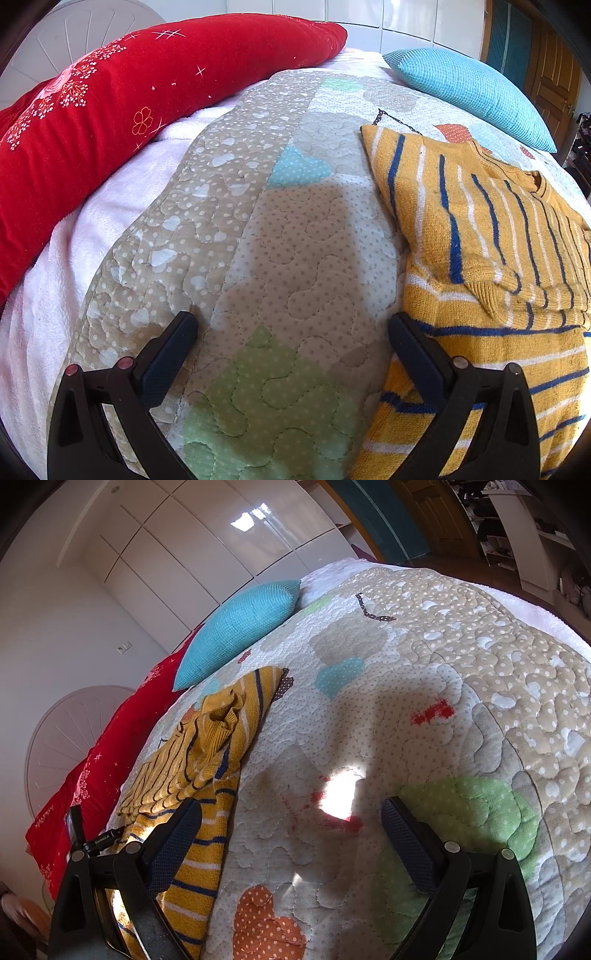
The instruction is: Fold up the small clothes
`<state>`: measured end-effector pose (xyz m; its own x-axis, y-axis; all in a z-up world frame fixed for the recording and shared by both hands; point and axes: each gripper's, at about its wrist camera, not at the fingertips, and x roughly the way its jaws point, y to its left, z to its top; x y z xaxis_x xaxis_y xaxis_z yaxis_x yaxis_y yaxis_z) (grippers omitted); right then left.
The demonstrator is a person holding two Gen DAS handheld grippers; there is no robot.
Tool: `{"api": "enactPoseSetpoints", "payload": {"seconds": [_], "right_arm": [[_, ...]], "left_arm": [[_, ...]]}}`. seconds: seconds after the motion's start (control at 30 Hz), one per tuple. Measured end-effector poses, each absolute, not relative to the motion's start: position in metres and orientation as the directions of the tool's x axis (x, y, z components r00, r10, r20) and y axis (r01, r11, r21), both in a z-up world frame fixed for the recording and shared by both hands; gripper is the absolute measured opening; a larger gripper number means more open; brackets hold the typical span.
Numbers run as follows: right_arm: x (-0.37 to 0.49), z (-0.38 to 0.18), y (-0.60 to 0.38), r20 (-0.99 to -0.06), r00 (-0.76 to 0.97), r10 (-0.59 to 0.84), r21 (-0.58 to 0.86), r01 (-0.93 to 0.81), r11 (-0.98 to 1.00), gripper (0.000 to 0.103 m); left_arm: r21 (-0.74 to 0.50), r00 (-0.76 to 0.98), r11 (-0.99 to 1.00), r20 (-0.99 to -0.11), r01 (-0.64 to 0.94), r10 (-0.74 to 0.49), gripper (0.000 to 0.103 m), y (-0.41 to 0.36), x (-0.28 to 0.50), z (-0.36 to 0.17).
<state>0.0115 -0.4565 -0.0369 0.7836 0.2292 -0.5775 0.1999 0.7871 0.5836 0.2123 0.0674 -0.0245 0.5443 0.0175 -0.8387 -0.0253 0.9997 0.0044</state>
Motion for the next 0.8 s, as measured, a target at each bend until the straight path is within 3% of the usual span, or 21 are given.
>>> {"api": "enactPoseSetpoints", "payload": {"seconds": [0.6, 0.8], "right_arm": [[0.033, -0.041, -0.447, -0.656, 0.734, 0.176, 0.485, 0.231, 0.844, 0.102], [0.028, -0.044, -0.469, -0.592, 0.77, 0.235, 0.639, 0.272, 0.719, 0.103]], "left_arm": [[0.007, 0.519, 1.0, -0.855, -0.017, 0.015, 0.103, 0.068, 0.212, -0.025], [-0.013, 0.48, 0.999, -0.877, -0.045, 0.01, 0.103, 0.072, 0.209, -0.02]]}}
